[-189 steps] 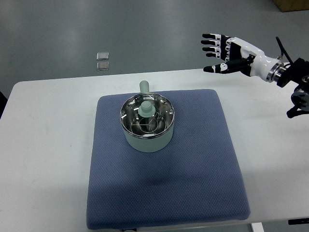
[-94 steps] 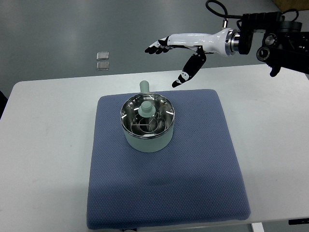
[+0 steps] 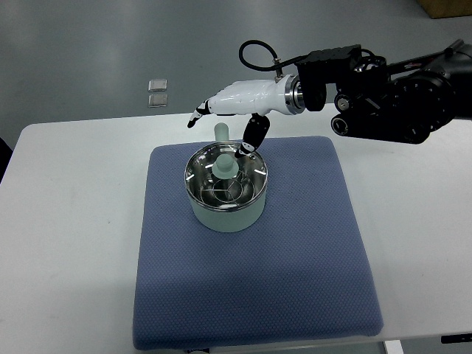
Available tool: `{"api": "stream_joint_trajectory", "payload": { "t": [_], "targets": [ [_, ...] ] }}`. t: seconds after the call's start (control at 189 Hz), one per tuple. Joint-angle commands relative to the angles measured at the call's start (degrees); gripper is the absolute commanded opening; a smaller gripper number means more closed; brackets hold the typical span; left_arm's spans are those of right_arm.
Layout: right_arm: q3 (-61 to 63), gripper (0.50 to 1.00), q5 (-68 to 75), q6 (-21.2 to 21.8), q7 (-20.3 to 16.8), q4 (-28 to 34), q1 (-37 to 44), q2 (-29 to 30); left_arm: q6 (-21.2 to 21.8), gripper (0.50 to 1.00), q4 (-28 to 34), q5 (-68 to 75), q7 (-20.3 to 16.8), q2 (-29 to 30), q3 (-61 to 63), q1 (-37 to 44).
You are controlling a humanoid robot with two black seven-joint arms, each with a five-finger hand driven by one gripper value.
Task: Open lid and place right of pot
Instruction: 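Move the right hand over the pot toward the green lid knob, then lower the right hand and close its fingers around the green knob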
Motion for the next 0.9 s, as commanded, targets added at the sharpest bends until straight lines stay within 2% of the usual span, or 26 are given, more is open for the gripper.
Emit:
{"api": "stream_joint_trajectory", "payload": {
  "t": [0.0,0.175,0.577,0.783,0.842,0.895],
  "targets": [
    [-0.6,0.832,-1.0,-0.4,0.0,0.0,0.0,0.8,0.0,1.0,0.0,0.0,0.0,0.0,0.0,0.0],
    [-1.2,0.827,-1.8,-1.8,-0.2,0.0,-0.4,1.5,0.0,1.0,0.0,0.0,0.0,0.0,0.0,0.0],
    [-1.5,0.821,-4.8,-1.3,-0.3,0.0,-0.9,1.6,0.0,1.0,0.0,0.0,0.0,0.0,0.0,0.0],
    [-1.5,0.791,-4.9,-1.5,-0.4,0.0,-1.6,1.6,0.0,1.0,0.0,0.0,0.0,0.0,0.0,0.0],
    [-1.5,0.762,-4.9,-1.7,-0.5,0.0,-1.7,1.6,0.0,1.0,0.0,0.0,0.0,0.0,0.0,0.0],
    [-1.5,0.756,-4.9,-1.8,-0.5,0.0,-1.7,1.6,0.0,1.0,0.0,0.0,0.0,0.0,0.0,0.0]
  ]
}}
